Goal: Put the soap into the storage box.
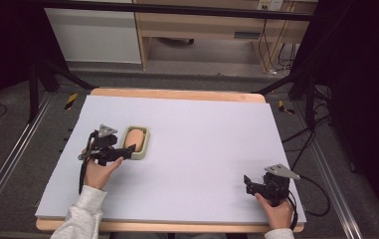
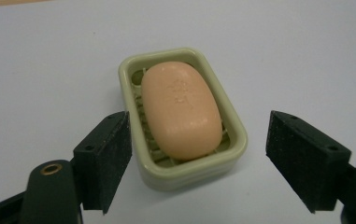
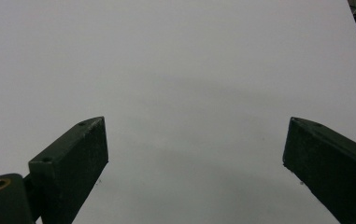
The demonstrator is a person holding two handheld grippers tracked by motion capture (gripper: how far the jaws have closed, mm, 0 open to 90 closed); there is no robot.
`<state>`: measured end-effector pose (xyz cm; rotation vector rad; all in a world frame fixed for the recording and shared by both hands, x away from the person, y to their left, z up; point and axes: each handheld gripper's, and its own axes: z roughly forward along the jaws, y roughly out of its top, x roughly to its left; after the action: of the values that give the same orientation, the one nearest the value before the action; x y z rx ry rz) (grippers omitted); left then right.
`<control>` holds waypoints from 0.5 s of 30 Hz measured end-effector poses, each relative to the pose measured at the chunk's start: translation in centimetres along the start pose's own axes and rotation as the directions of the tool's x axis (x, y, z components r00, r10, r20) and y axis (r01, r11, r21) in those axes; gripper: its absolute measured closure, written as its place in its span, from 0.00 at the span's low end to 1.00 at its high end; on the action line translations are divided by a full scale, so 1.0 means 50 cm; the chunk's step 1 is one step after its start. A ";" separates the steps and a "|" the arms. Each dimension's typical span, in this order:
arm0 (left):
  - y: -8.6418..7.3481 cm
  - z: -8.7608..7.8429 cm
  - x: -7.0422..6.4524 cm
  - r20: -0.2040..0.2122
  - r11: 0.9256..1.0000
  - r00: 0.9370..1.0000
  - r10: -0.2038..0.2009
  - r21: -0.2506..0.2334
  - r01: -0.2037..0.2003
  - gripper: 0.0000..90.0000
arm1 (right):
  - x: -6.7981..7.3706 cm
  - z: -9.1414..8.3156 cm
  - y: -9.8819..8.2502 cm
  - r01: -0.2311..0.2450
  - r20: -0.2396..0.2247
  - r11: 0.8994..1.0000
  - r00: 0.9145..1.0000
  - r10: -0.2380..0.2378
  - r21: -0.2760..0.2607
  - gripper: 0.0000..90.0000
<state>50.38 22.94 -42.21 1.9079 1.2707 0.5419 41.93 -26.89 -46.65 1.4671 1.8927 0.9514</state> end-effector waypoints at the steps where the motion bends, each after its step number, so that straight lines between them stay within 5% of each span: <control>1: -0.009 -0.005 0.002 0.002 1.000 1.000 -0.002 0.002 0.002 0.24 | -0.001 0.000 0.000 -0.001 0.002 1.000 1.000 0.001 0.001 0.08; 15: -0.111 -0.045 0.032 -0.039 0.999 0.999 0.014 0.045 -0.012 0.22 | -0.018 -0.011 -0.007 -0.028 0.036 1.000 0.999 0.028 -0.004 0.08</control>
<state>46.24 26.40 -45.29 1.9530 1.3063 0.5646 41.49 -27.91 -46.58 1.5030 1.8484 0.9342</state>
